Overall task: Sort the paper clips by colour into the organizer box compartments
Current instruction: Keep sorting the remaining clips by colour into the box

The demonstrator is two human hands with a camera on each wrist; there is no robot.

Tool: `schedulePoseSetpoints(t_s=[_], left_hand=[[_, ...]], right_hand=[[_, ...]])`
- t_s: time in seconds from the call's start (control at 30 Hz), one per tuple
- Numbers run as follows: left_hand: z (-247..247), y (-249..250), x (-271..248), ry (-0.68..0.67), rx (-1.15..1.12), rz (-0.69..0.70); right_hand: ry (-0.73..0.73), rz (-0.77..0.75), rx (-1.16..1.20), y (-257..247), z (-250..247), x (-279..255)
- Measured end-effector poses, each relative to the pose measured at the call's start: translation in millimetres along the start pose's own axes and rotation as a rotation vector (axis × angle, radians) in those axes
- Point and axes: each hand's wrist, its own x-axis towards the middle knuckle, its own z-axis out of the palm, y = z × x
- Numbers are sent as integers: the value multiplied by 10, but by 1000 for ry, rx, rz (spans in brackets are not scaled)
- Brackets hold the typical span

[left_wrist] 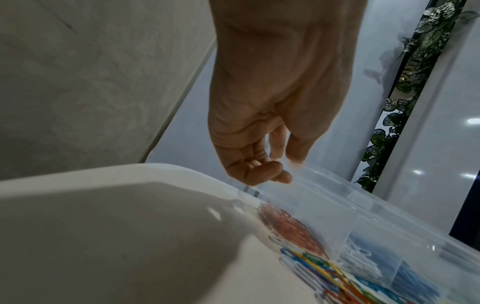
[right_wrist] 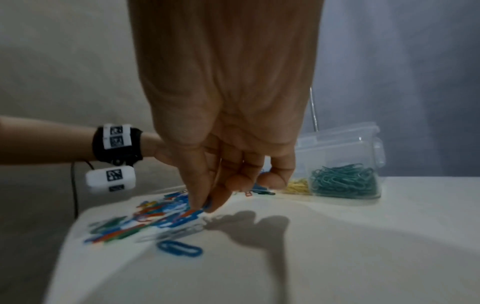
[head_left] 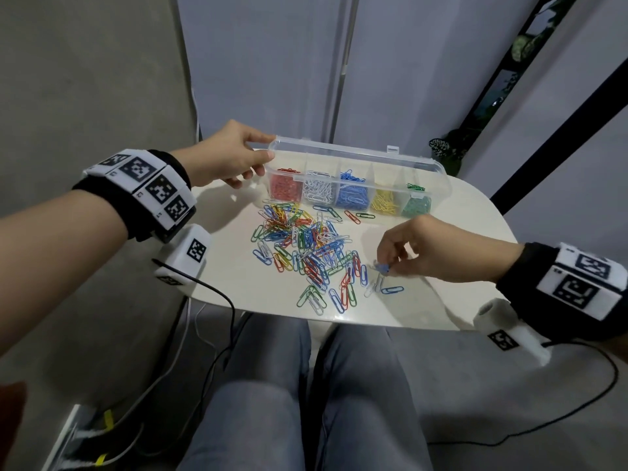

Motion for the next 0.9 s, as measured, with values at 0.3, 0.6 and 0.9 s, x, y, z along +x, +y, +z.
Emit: schedulePoseSetpoints(t_s=[0.3, 0.6, 0.9], left_hand=[[-4, -11, 16, -2, -7, -15], [-4, 0, -7, -6, -15, -20], [-5, 7, -16, -11, -9, -23]], right_hand=[[-16, 83, -162, -57, 132, -125], [-2, -30, -271, -57, 210, -91], [80, 27, -251, -103, 231, -4]])
